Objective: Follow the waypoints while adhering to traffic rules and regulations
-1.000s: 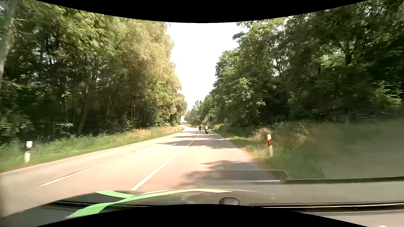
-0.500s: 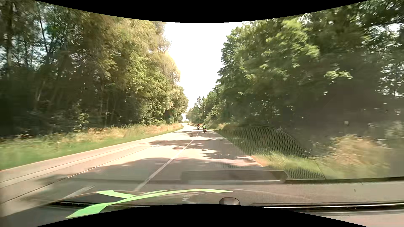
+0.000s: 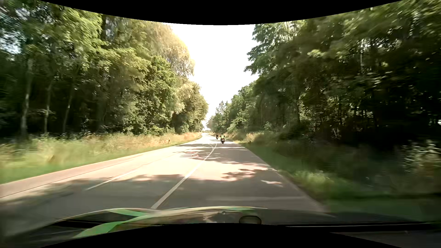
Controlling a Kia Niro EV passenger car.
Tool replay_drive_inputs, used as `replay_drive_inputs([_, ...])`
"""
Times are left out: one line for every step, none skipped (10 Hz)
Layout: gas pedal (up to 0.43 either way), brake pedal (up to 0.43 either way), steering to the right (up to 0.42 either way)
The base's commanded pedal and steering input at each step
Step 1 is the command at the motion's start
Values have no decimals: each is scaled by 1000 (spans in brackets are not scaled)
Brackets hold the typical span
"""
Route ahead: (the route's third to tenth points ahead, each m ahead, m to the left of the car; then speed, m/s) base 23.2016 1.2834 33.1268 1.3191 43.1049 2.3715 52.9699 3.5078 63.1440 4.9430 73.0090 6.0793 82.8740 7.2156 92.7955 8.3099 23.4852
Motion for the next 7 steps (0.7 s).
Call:
replay_drive_inputs([228, 0, -12])
replay_drive_inputs([248, 0, -12])
replay_drive_inputs([260, 0, -12])
replay_drive_inputs([268, 0, -11])
replay_drive_inputs([268, 0, -13])
replay_drive_inputs([280, 0, -14])
replay_drive_inputs([287, 0, -15])
